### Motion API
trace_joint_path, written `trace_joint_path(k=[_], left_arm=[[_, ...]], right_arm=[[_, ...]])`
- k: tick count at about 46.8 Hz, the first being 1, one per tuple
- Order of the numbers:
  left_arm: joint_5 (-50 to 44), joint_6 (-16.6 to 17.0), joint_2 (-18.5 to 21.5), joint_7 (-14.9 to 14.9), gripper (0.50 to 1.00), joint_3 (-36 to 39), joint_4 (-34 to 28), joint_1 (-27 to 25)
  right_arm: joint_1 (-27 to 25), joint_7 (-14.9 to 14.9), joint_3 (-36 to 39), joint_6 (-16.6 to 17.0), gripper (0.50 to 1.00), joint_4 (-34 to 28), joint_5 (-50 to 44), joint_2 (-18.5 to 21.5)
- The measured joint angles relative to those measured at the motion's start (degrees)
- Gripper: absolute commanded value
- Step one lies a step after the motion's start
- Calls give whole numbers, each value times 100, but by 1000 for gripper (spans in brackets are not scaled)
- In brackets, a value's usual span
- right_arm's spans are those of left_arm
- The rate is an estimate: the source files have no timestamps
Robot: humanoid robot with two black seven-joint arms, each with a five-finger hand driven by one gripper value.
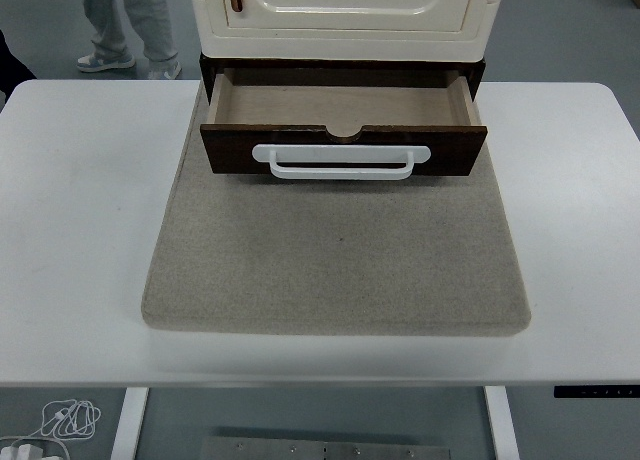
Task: Open the drawer under the combination cabinet
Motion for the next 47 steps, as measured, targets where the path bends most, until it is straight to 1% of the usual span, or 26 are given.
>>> trace_joint_path(k=[1, 5, 8, 12, 15, 19, 20, 24, 31, 35, 39, 47], left_arm=[[-83, 186, -8, -57, 1000, 2, 239, 0], [-599, 644, -44, -136, 1000, 17, 908, 24], [-1128, 789, -42, -150, 1000, 26, 1293, 171], [-1772, 887, -47, -148, 1000, 32, 1607, 484], [-2172, 963, -56, -138, 1000, 29, 1790, 791], [-2845, 1198, -125, -110, 1000, 22, 1944, 1368], [-3056, 1276, -187, -98, 1000, 21, 1968, 1580], [-3701, 1461, -380, -78, 1000, 11, 2009, 2149], [-4717, 1720, -751, -86, 1000, -3, 2100, 2840], [-5009, 1755, -1026, -87, 1000, -3, 2262, 3097], [-5055, 1751, -1340, -50, 1000, -10, 2446, 3266], [-5056, 1603, -1817, -6, 1000, -61, 2563, 3593]], right_arm=[[0, 0, 0, 0, 926, 0, 0, 0], [2, 1, 1, 0, 926, 0, 0, 0], [1, 0, 0, 0, 926, -1, 0, 0], [0, 0, 0, 1, 926, 0, 0, 0], [1, 0, 0, 0, 926, -1, 0, 0], [0, 0, 0, 0, 926, -1, 0, 0], [2, 1, 0, 0, 926, 0, 0, 0], [-1, 0, 0, 0, 926, -1, 0, 0], [0, 1, 0, 0, 926, -1, 0, 0], [1, 1, 0, 0, 926, 0, 0, 0], [0, 2, -6, 0, 926, 0, 0, 0], [-17, 1, -9, 0, 926, 0, 0, 0]])
